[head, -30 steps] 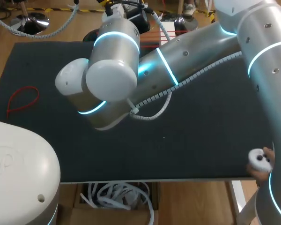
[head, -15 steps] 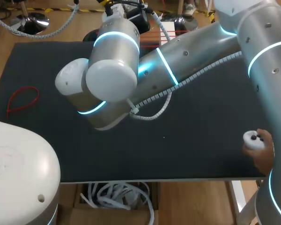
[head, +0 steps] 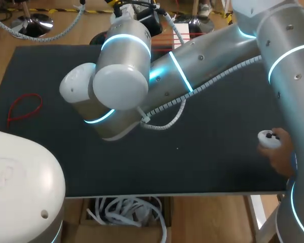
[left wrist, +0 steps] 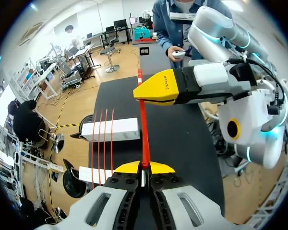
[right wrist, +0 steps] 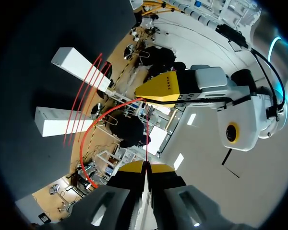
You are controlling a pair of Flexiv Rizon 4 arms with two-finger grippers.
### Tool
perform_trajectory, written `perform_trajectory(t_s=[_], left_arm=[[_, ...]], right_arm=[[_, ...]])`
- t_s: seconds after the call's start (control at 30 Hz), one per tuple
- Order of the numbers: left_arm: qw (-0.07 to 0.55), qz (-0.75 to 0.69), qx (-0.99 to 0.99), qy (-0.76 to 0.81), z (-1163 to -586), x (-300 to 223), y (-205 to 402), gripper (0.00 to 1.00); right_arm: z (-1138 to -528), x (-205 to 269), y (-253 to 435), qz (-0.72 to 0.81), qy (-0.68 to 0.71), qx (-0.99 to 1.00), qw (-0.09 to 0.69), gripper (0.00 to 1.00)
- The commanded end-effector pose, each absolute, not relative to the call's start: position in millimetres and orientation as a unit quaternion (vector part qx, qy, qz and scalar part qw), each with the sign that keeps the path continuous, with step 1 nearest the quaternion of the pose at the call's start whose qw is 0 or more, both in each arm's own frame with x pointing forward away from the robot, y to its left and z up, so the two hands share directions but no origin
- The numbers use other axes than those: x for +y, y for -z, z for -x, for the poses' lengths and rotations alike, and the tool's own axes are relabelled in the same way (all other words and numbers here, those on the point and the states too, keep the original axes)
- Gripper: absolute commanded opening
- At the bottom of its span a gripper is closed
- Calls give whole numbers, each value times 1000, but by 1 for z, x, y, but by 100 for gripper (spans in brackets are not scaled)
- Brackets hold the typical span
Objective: Grab the tape and strap the tape.
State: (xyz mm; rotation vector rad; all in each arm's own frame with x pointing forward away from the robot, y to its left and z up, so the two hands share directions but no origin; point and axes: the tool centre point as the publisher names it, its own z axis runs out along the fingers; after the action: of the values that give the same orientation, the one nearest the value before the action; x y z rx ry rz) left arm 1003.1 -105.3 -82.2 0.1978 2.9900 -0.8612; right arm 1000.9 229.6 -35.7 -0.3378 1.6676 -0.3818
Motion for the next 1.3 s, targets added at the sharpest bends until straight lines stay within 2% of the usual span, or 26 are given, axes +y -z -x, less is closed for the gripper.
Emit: perform_trajectory(t_s=[0.03,0.5,0.93,1.3], left_arm=[[11,-63,959,274,-1003,-105,81,0],[11,-63,959,274,-1003,-105,81,0],[11,-63,959,274,-1003,-105,81,0],[11,-63,959,274,-1003,-105,81,0]], right_arm=[[-1002,229,33,149,168,737,638,0],[-1007,233,32,114,158,739,645,0],[-1002,225,38,115,165,696,689,0],[-999,225,42,119,164,702,683,0]])
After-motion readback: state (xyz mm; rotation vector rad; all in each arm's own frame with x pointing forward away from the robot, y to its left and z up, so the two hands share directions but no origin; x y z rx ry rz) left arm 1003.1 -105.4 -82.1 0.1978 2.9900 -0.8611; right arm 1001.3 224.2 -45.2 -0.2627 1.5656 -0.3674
